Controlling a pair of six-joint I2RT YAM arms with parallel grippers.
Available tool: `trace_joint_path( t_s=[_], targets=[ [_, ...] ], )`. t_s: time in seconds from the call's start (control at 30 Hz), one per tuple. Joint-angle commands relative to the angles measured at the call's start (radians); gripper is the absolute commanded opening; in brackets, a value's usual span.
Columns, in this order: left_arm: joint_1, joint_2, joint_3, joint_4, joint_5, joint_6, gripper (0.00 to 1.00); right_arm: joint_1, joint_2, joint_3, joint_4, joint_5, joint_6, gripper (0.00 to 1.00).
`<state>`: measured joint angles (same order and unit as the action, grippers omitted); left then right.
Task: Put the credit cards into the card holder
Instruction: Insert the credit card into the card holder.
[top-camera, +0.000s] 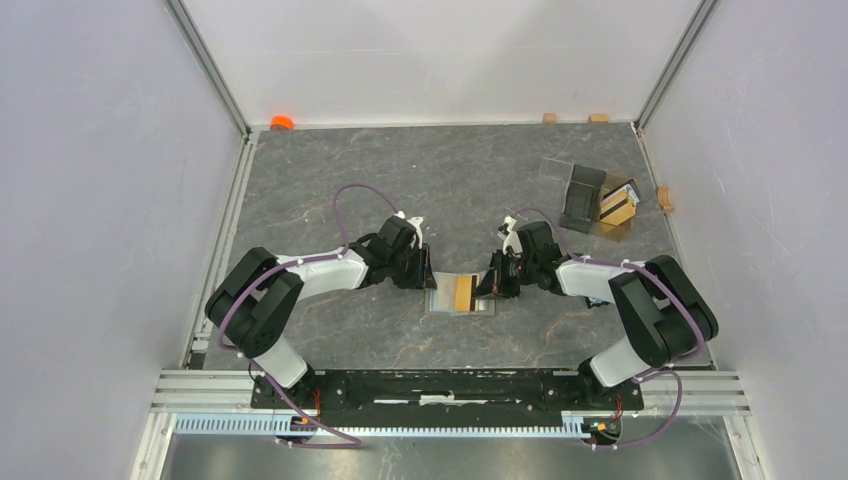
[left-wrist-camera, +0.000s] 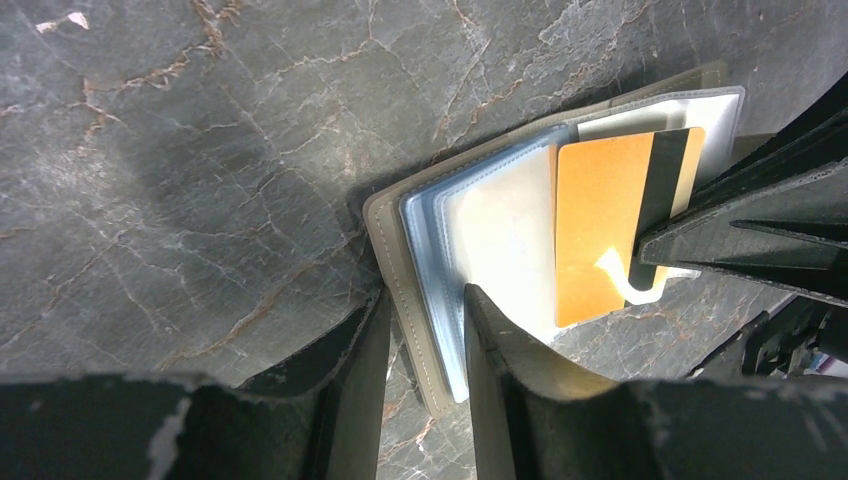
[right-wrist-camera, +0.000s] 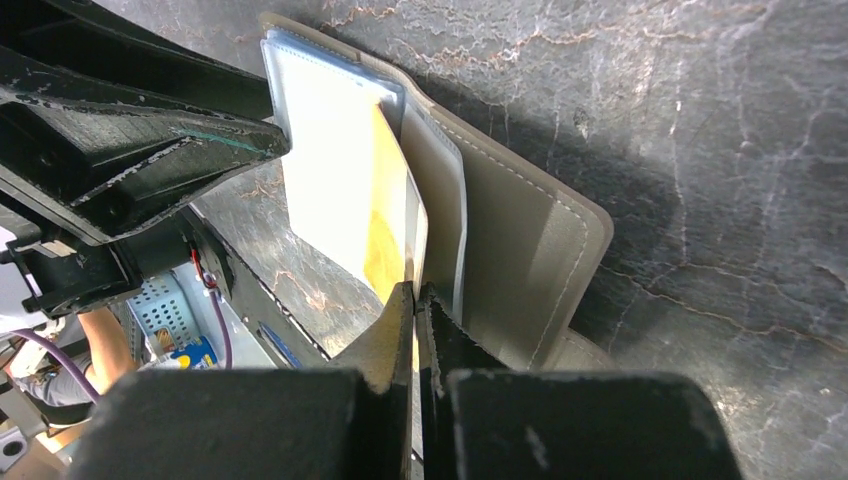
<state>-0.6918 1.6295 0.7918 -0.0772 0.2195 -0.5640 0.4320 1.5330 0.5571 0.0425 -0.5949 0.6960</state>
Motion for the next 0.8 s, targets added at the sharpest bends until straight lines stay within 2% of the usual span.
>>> trace_joint_path(
  t_s=[0.0,0.23,0.57,0.77],
  targets=[
    [-0.007,0.022,-0.015,-0.018,-0.008,0.029,0.4,0.014,0.035,-0.009,0.014,0.035,-0.009,0.0],
    [-0.008,0.024,-0.016,-0.018,-0.008,0.029,0.35,0.026,0.059,-0.006,0.028,0.04,0.007,0.0],
    [-0.007,0.025,-0.017,-0.015,-0.007,0.035,0.35,0.03,0.097,-0.018,0.04,0.052,0.012,0.0],
    [-0.007,0.023,-0.026,0.012,0.039,0.033,0.35,0.041,0.135,-0.006,0.094,0.043,0.05,0.0]
  ],
)
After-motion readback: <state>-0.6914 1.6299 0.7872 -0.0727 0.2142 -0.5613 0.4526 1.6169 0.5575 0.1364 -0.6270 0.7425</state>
